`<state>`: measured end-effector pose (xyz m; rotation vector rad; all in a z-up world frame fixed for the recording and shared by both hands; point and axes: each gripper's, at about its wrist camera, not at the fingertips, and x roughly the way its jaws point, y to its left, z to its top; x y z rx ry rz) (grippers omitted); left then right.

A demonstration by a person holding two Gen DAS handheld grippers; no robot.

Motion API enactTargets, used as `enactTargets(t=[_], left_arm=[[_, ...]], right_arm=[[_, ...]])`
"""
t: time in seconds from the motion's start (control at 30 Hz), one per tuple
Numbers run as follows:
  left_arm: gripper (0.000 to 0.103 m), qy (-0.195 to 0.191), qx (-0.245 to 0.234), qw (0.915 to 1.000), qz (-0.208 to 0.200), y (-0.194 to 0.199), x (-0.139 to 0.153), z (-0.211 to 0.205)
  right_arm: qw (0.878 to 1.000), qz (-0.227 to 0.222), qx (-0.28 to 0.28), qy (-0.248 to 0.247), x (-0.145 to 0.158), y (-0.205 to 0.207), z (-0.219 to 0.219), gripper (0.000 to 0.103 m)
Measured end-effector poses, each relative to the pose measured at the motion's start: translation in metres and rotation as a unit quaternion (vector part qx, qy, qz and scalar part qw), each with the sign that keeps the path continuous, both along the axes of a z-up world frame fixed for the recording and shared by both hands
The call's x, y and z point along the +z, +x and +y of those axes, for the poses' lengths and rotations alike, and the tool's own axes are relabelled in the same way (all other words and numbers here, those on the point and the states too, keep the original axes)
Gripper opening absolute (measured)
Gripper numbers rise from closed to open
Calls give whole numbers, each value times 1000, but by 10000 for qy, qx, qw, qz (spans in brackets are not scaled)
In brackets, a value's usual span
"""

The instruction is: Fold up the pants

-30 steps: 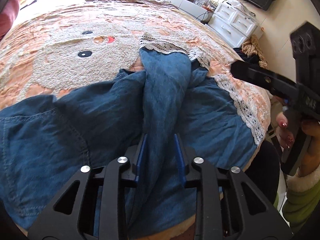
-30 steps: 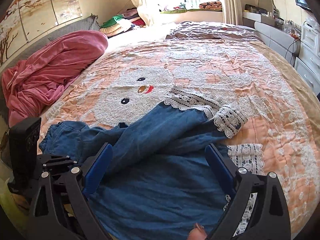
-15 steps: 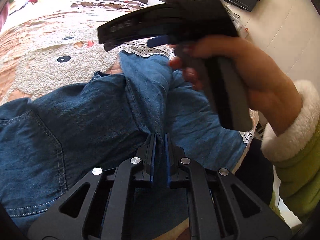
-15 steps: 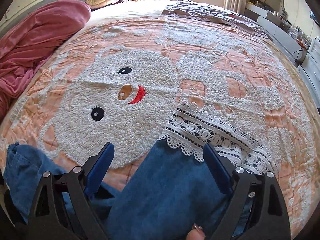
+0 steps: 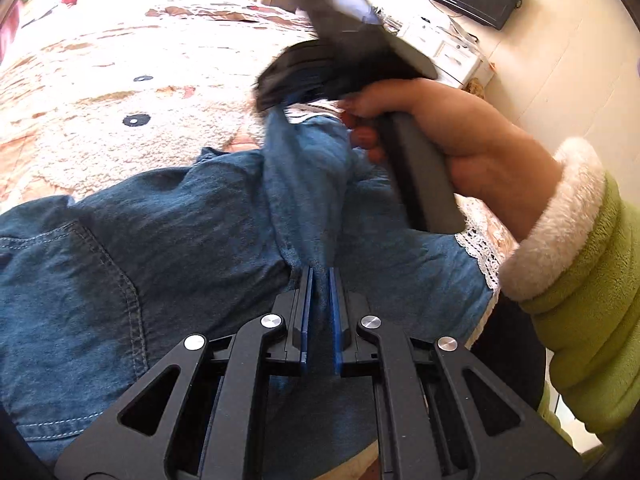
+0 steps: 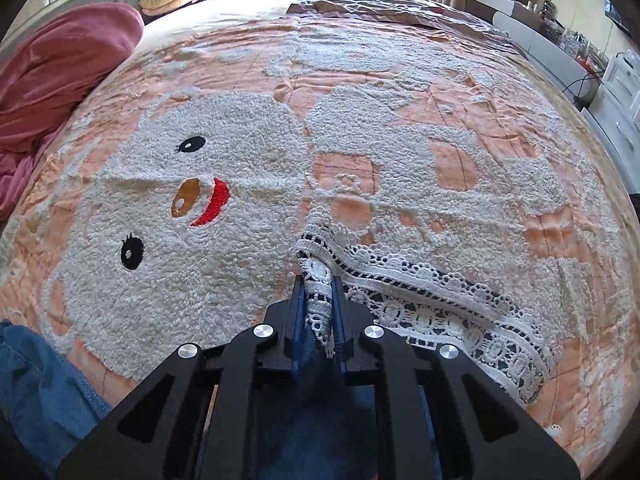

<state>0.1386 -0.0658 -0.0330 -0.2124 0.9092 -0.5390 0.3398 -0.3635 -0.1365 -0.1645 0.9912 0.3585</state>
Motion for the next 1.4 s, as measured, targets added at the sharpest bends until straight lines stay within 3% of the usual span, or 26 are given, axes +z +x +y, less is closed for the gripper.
enactTargets(t=[0.13,0.33,0.5,0.73,0.8,0.83,0.87,1.07,1.4], left_arm=[[3,-8,15,10000,1,0,-1,3],[15,-126,58,9999,25,4,-6,5],[37,-129,112,9997,-160,-1,-1,7],[37,27,-70,9994,-353,-1,2,-3],[25,204,-130,9986,-477,-3,4,-9],[8,283,-166,9980,-542,-5,5,-12],[1,330,-201,9976,-582,-7,6,-14],[0,654,-391,9924,-962,-22,20,-11],[0,780,-679,9900,-956,-36,20,-3]], right_arm=[[9983,-91,-130,568,20,-17,-33,11],[9915,-357,-309,1209,51,-53,-76,10],[9825,-566,-554,1684,74,-79,-116,10],[9716,-619,-848,2120,84,-108,-157,10],[9699,-631,-919,2163,84,-114,-164,10],[9690,-622,-954,2194,84,-117,-167,10],[9678,-604,-1003,2229,83,-122,-170,10],[9609,-519,-1201,2443,77,-159,-198,10],[9580,99,-1414,2493,29,-227,-227,10]])
